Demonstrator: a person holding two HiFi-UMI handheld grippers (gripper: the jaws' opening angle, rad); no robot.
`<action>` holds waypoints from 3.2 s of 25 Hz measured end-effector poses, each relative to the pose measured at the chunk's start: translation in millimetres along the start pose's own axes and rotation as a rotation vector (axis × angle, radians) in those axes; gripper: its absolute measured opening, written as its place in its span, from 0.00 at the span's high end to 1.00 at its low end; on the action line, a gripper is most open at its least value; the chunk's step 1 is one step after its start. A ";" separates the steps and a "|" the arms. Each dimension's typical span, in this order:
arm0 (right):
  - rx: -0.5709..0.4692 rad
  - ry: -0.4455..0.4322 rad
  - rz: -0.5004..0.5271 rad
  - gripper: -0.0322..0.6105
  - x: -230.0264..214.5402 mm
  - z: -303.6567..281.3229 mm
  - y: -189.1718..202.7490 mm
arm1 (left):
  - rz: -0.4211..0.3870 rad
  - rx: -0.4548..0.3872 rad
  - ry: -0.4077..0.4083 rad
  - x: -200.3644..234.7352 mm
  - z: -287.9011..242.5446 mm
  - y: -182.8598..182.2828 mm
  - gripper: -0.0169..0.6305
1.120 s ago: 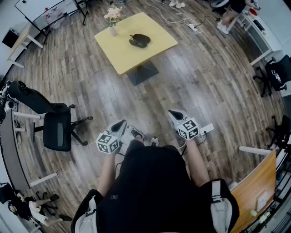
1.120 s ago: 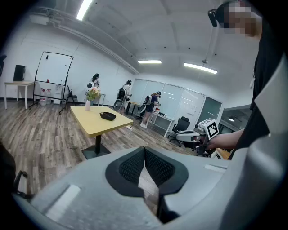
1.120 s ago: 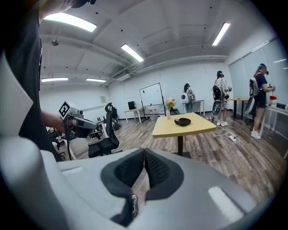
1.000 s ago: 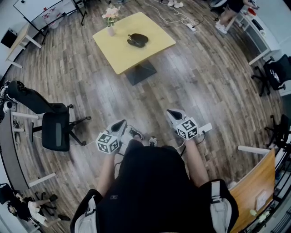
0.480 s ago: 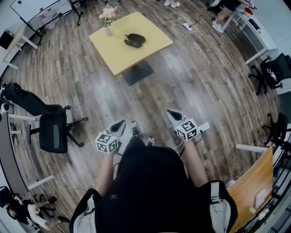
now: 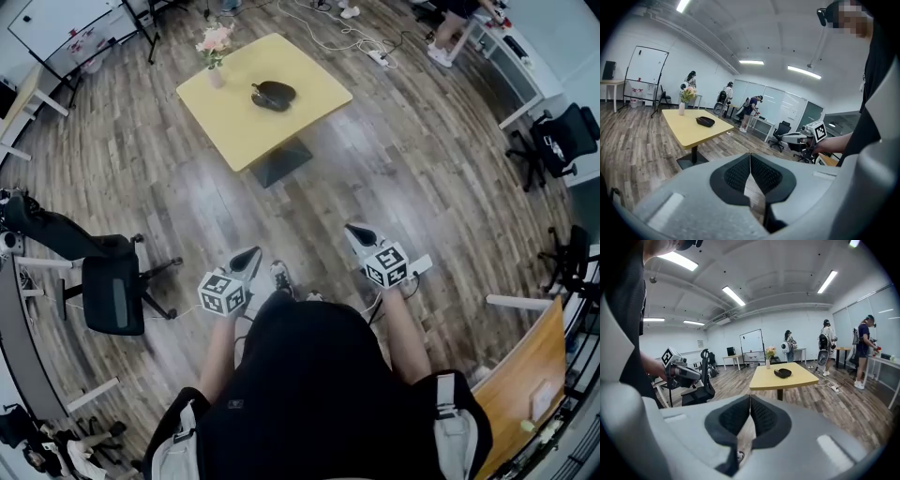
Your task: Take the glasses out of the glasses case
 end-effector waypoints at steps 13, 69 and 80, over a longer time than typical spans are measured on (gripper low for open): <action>-0.009 0.061 0.023 0.94 -11.3 -72.1 -23.5 | -0.013 0.000 0.048 79.2 -28.4 -35.3 0.95; 0.040 0.020 0.026 0.94 -143.9 -241.4 -44.7 | 0.011 0.000 -0.079 203.3 -142.4 -88.0 0.95; 0.041 -0.075 0.035 0.94 -213.8 -251.1 -64.7 | 0.027 -0.041 -0.162 183.2 -200.6 -102.9 0.95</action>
Point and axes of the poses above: the fingertips, and each gripper's own axes: z backward along the fingers, x to its left, y out of its underside, the point moved 5 cm from there along z, backward along the fingers, and after that the axes turned 15 degrees about -x, right-handed, at the moved point
